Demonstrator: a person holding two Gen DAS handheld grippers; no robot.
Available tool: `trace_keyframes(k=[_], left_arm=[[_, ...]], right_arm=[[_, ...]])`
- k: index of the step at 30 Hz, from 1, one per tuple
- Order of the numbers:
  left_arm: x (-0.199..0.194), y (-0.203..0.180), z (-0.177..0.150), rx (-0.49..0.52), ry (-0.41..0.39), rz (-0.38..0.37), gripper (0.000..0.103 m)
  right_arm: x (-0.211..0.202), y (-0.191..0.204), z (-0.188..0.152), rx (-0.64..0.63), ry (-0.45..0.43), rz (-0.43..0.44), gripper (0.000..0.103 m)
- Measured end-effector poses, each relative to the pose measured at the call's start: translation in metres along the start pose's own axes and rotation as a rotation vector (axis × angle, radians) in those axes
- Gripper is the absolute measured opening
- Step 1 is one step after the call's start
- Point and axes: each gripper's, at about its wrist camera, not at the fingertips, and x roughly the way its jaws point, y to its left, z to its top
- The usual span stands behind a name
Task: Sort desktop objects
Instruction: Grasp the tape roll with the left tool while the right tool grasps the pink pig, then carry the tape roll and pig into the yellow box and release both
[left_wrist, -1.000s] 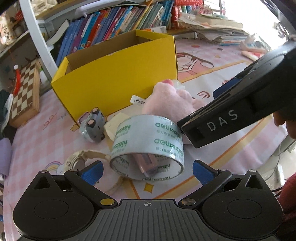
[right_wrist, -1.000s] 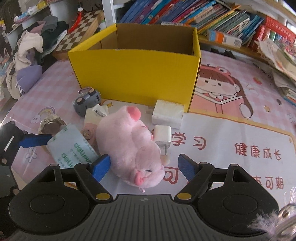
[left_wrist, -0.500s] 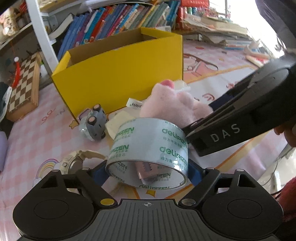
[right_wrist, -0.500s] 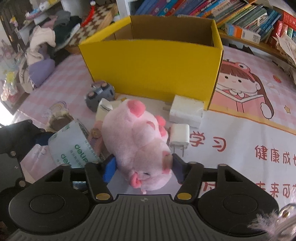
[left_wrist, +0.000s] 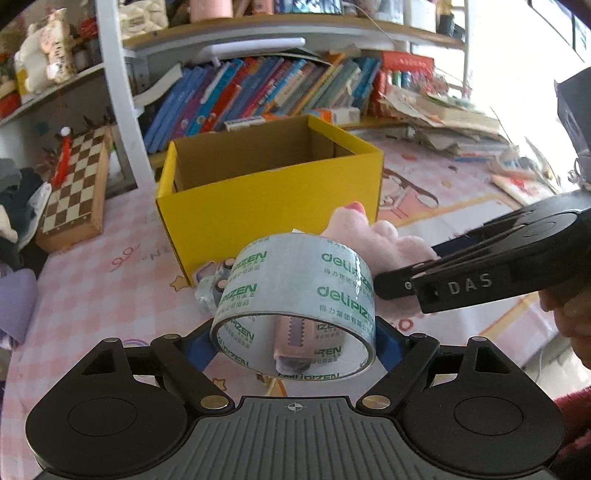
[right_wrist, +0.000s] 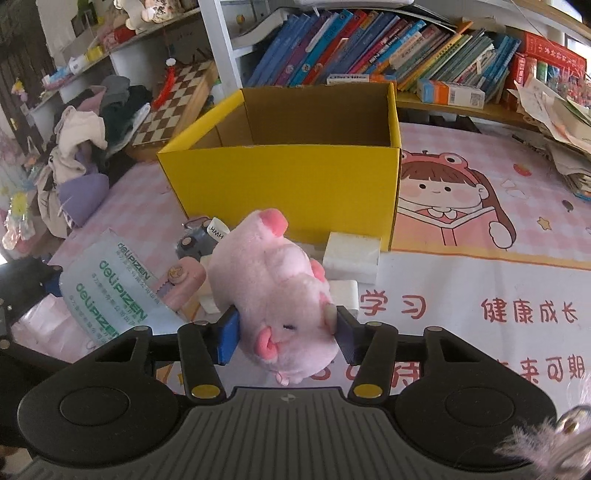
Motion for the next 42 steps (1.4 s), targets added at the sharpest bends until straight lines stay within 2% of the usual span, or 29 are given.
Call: trace_keyframes(k=[3,4,7,8,15,20,29,42], left_arm=[[0.015,0.007,0.003,0.019,0.104,-0.050,0.086],[0.016,0.010,0.007,0.034,0.113,-0.068,0.086],[0.009,0.005,0.023,0.191,0.066,-0.034,0.085],[0.009,0.003,0.023,0.204,0.063,-0.031,0.085],[0.020,-0.002,0.004,0.151,0.112,-0.075,0.085],[0.010,-0.005,0.000,0.148,0.071,-0.059,0.085],[0.001,0.007,0.000,0.102,0.050,-0.028,0.085],[-0.009,0.010,0.013,0.102,-0.014,-0.035,0.085]], right_arm=[[-0.001,-0.001,-0.002,0.017,0.004,-0.014,0.050],[-0.003,0.000,-0.002,0.021,0.000,-0.016,0.050],[-0.007,-0.001,-0.004,0.030,-0.014,-0.019,0.050],[-0.008,-0.002,-0.005,0.035,-0.015,-0.021,0.050],[-0.014,-0.004,-0.011,0.054,-0.025,-0.026,0.050],[-0.019,-0.004,-0.014,0.062,-0.033,-0.031,0.050],[-0.025,-0.002,-0.016,0.046,-0.044,-0.035,0.050],[-0.029,-0.001,0.001,0.004,-0.087,-0.030,0.050]])
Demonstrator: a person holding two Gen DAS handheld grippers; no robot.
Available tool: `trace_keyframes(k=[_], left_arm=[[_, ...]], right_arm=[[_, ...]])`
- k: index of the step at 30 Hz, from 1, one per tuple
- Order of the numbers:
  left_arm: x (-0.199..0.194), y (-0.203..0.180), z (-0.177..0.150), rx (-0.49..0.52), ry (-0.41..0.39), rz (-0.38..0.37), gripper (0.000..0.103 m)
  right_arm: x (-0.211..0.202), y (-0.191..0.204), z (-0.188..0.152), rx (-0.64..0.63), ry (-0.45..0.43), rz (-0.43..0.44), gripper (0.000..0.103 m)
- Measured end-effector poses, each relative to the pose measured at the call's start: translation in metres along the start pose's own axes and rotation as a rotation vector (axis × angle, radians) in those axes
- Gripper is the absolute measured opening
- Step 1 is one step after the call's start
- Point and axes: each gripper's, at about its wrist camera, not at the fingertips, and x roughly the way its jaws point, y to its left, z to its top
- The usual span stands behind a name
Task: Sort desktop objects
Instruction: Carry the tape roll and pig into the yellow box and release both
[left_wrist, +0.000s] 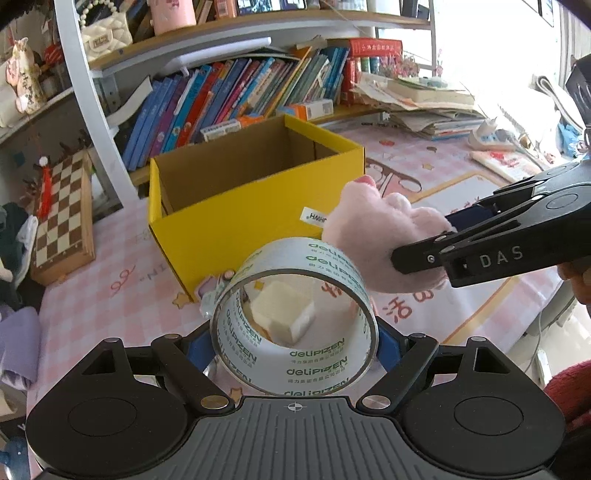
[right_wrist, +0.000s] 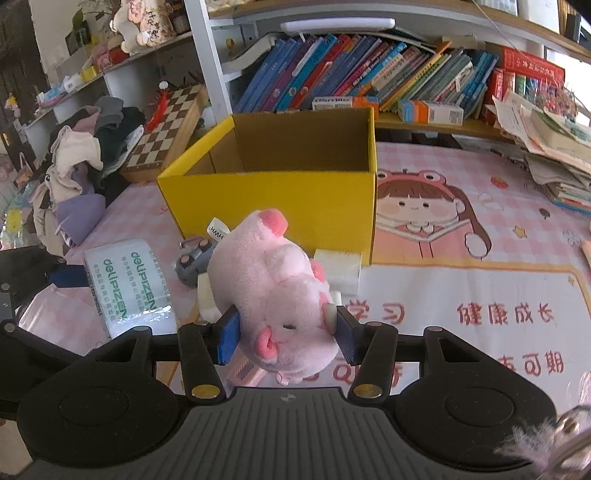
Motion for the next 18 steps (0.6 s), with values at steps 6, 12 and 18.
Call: trace_keyframes(k=[6,12,18], left_arm=[[-0.005,0.009,0.020,0.011,-0.057,0.019,0.085],[-0.004,0.021,0.048,0.047,-0.118,0.042,0.085],[0.013,0.039,0.078,0.071,-0.140,0.067,0.085]], right_arm=[[-0.003,-0.001,0.024,-0.031,-0.063,0.001,0.050],[-0.001,-0.007,0.057,-0.079,-0.127,0.007,0.051],[0.024,-0.013,0.099,-0.189,-0.154,0.008,0.051]])
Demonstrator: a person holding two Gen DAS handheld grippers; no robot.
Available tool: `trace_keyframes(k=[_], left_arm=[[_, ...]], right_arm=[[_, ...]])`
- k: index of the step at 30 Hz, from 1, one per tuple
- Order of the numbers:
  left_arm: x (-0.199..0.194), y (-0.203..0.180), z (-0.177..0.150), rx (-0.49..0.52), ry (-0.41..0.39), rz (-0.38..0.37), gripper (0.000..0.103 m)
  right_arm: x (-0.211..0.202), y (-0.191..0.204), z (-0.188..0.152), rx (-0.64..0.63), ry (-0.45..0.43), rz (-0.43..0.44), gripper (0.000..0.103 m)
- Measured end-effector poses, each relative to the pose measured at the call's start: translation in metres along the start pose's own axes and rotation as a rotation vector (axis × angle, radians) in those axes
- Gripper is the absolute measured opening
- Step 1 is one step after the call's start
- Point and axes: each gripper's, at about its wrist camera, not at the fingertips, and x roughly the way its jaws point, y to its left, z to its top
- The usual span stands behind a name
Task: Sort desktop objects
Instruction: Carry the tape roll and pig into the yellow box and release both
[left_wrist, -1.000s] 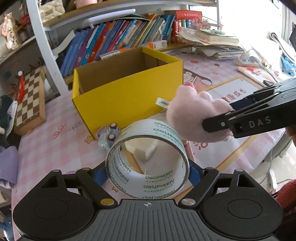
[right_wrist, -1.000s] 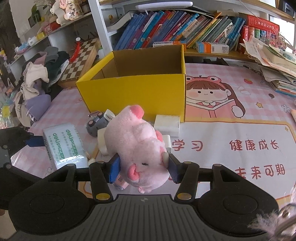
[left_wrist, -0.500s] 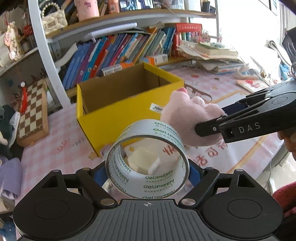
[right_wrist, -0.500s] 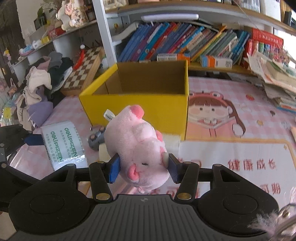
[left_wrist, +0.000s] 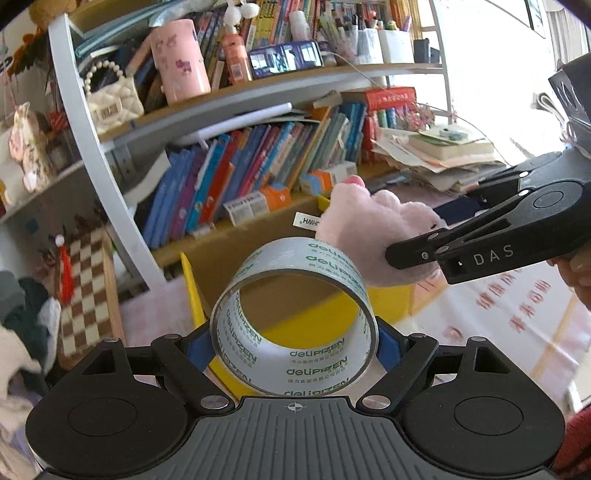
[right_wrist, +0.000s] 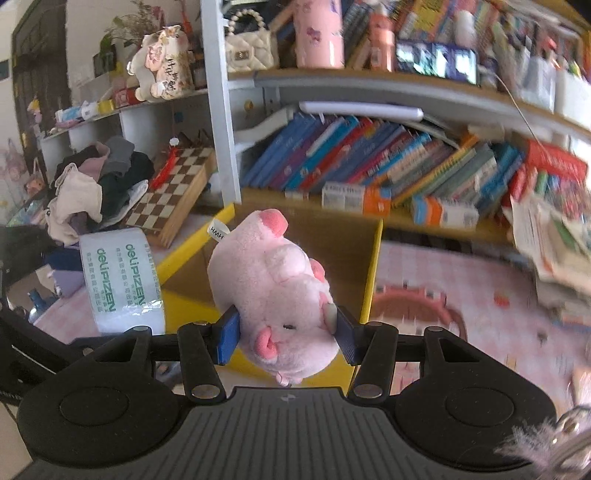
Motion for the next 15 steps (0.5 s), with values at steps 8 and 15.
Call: trace_keyframes(k=[8,15], left_arm=[[0.058,0.020,0.026,0.078,0.074,0.041,0.085],[0.106,0.028,0.035,0.088,0.159,0.049,0.085]], right_arm=[[0.058,-0.015,0.038,-0.192,0.018,0.016,0.051],[0.117,-0.017,0.046,-0.359,0.107,0.080,0.051]])
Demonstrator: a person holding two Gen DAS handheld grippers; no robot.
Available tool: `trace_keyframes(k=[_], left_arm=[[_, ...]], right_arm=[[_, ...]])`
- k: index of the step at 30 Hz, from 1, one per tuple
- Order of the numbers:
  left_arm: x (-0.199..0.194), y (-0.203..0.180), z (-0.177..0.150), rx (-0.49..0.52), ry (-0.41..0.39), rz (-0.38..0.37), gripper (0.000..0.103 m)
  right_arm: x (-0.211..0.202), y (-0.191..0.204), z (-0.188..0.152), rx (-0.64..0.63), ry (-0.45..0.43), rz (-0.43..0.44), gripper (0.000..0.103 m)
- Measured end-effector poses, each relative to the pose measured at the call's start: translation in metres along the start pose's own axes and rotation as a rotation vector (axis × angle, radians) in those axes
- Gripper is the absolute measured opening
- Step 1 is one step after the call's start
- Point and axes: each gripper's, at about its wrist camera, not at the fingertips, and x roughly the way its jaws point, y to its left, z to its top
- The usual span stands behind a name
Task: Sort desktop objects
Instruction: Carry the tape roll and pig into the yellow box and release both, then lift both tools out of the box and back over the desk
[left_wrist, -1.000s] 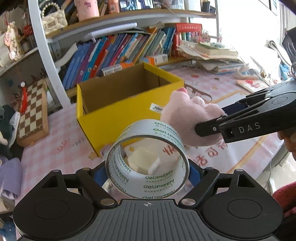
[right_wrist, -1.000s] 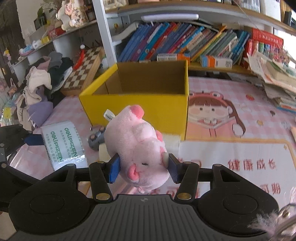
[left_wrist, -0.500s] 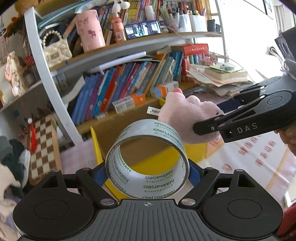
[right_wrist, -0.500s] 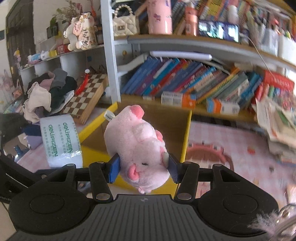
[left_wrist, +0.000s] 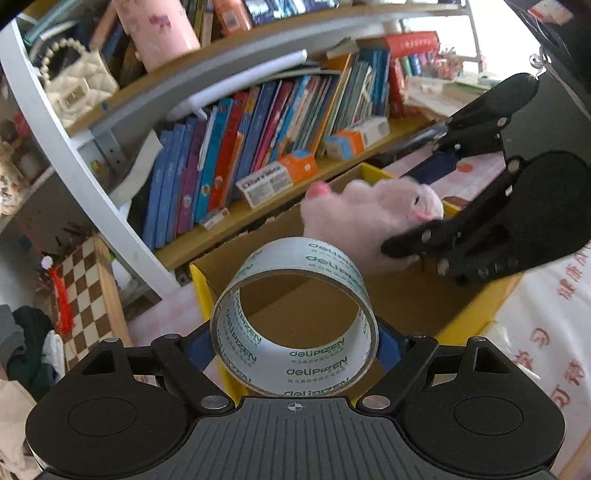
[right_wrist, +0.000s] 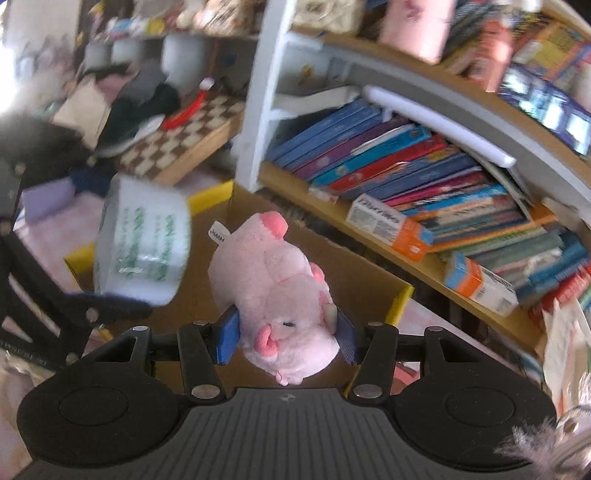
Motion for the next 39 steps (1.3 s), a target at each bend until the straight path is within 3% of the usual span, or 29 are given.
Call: trace_keyframes(k=[4,6,12,22,28,39], left_arm=[[0.023,0.003,0.006,-0.020,0.044,-0.015,0.086],[0.034,0.004,0.008,-0.026,0.067,-0.018,0.086],[0.063,0.004,0.010,-0.042,0.134,-0.014,0.086],[0.087,-0.001,0.009,-0.029,0.207,-0.014,0.088],[0.078,0.000,0.013,-0.050,0.151,0.005,0.093],[0.029,0.000,0.016,-0.087,0.032,0.057,0.095]], right_arm=[[0.027,0.002,0.002,-0.109,0.039,0.037,0.048],[0.039,0.001,0.004,-0.146,0.062,0.061,0.036],[0.066,-0.002,0.008,-0.250,0.083,0.087,0.036],[0.083,-0.023,0.015,-0.216,0.012,0.031,0.046],[0.074,-0.034,0.018,-0.129,-0.031,0.041,0.055],[0.039,-0.038,0.021,0.013,-0.103,0.032,0.058]])
